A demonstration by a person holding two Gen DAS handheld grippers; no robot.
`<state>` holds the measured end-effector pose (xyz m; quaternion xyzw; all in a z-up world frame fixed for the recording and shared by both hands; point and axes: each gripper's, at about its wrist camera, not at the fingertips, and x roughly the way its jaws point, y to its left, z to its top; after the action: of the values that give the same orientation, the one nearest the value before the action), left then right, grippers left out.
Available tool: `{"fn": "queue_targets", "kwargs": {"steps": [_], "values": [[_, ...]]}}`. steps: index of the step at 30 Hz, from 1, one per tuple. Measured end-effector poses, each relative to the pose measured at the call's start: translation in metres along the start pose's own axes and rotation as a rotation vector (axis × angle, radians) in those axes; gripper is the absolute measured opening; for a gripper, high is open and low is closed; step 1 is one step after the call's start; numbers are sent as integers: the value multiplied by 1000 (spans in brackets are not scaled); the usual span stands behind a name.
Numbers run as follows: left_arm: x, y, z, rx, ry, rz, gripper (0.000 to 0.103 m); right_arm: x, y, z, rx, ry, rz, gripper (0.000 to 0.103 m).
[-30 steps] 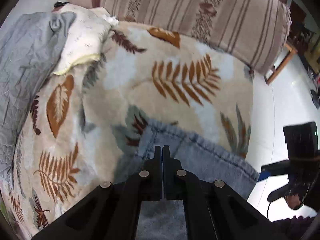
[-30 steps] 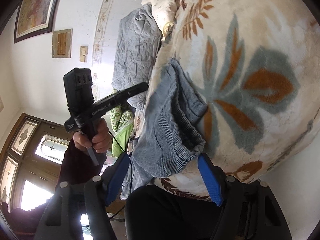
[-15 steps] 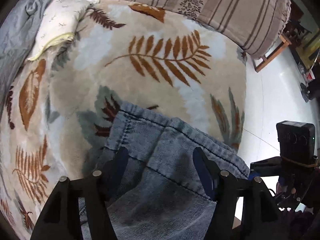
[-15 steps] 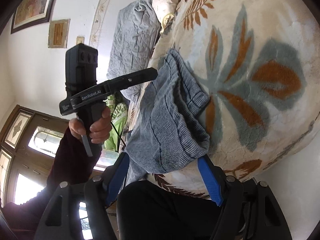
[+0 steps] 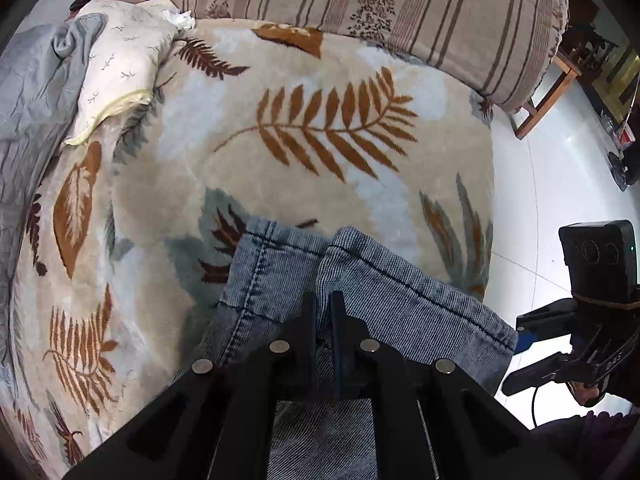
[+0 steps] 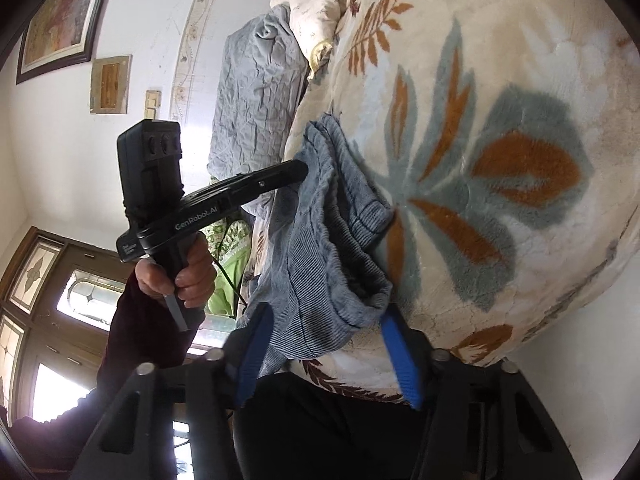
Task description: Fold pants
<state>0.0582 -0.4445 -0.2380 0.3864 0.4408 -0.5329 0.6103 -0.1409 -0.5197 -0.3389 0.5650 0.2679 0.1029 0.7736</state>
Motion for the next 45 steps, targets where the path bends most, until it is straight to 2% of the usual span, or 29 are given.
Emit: {"fn": "queue_targets", "kwargs": {"steps": [1, 5, 9, 12, 16, 17, 20, 22, 24, 26, 27, 29, 31, 34, 37, 40, 43, 45], "values": [[-2, 0, 2, -8, -7, -1, 6, 0, 1, 0, -9, 3, -10, 33], [-12, 7, 1, -25, -35, 2, 6, 0, 9, -2, -56, -19, -87, 22], [-21, 18, 6, -64, -71, 27, 6, -3, 27, 10, -108, -80, -121, 21], [-21, 34, 15, -141, -98, 71, 5, 3, 40, 29, -147, -105, -145, 21], [-11, 53, 24, -233, -129, 148, 6, 23, 44, 54, -189, -149, -234, 21], [-4, 56, 24, -248, -121, 168, 6, 27, 43, 58, -195, -163, -269, 21], [15, 63, 21, -301, -53, 123, 6, 37, 38, 60, -177, -164, -330, 20], [2, 73, 13, -344, -100, 71, 10, 35, 40, 58, -195, -169, -354, 20], [-29, 89, 3, -402, -175, 39, 12, 31, 44, 58, -221, -160, -387, 20], [-64, 103, -14, -429, -245, 65, 28, 25, 44, 57, -209, -154, -396, 22], [-82, 111, -25, -444, -272, 97, 40, 19, 44, 54, -212, -158, -406, 23], [-117, 130, -58, -496, -313, 169, 50, 9, 52, 51, -234, -179, -437, 23], [-146, 149, -102, -559, -337, 234, 50, 1, 63, 49, -260, -209, -454, 23], [-177, 168, -186, -679, -334, 343, 54, -2, 80, 46, -303, -215, -416, 23], [-189, 182, -282, -830, -285, 417, 55, 18, 98, 42, -341, -156, -379, 23], [-187, 182, -378, -1004, -218, 457, 55, 59, 116, 35, -374, -58, -354, 23], [-185, 174, -459, -1160, -188, 497, 55, 112, 135, 25, -414, 57, -358, 23], [-187, 170, -499, -1243, -199, 529, 55, 147, 149, 14, -450, 117, -354, 23]]}}
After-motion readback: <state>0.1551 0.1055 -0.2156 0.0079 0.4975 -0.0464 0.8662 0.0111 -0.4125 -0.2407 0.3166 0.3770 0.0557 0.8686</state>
